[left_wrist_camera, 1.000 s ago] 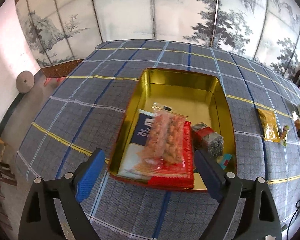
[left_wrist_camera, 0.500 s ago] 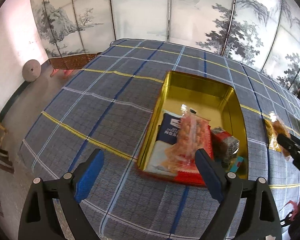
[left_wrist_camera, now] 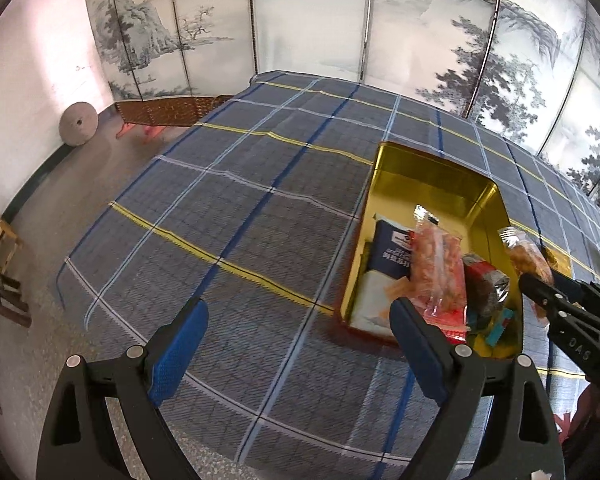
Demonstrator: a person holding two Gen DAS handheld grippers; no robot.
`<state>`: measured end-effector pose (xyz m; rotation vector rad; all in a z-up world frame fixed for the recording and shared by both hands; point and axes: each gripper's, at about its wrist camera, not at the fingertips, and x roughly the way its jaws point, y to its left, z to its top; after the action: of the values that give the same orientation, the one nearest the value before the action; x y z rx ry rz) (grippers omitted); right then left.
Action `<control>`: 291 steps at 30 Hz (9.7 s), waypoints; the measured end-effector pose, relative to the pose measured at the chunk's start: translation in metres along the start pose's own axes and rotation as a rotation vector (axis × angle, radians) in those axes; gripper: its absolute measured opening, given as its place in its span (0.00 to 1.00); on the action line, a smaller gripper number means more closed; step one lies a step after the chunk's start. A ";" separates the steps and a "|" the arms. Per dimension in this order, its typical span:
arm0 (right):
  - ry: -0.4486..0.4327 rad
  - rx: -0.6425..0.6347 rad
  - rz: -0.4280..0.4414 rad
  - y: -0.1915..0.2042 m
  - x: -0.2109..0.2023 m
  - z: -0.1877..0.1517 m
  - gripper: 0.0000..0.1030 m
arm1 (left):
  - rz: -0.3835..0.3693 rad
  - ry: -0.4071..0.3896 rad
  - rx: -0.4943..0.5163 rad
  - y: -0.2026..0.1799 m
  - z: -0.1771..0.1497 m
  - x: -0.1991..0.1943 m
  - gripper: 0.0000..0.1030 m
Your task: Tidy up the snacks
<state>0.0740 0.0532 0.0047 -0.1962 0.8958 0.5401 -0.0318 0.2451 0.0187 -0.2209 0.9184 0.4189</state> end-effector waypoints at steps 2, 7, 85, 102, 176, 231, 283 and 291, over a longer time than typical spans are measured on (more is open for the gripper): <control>0.014 -0.012 0.005 0.007 0.004 0.000 0.37 | 0.003 -0.002 -0.004 0.003 0.000 -0.001 0.88; 0.022 -0.020 0.021 0.021 0.008 -0.002 0.37 | 0.007 -0.003 -0.019 0.010 -0.001 -0.001 0.88; -0.097 0.219 -0.195 -0.110 -0.033 -0.023 0.58 | -0.037 0.002 0.082 -0.045 0.000 -0.003 0.88; 0.004 0.383 -0.306 -0.204 -0.013 -0.070 0.56 | -0.059 0.015 0.153 -0.084 0.000 0.000 0.88; -0.024 0.293 -0.358 -0.312 -0.008 -0.091 0.22 | -0.352 0.125 0.411 -0.372 -0.009 0.097 0.83; -0.023 0.291 -0.363 -0.310 -0.008 -0.090 0.22 | -0.175 -0.026 0.355 -0.222 0.037 -0.010 0.45; -0.012 0.252 -0.413 -0.304 -0.009 -0.088 0.22 | 0.018 0.048 0.392 -0.146 0.009 0.032 0.55; -0.010 0.245 -0.423 -0.303 -0.009 -0.088 0.22 | 0.011 0.012 0.391 -0.145 0.011 0.020 0.65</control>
<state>0.1675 -0.2412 -0.0604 -0.1533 0.8720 0.0374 0.0505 0.1240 0.0102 0.1393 0.9945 0.2406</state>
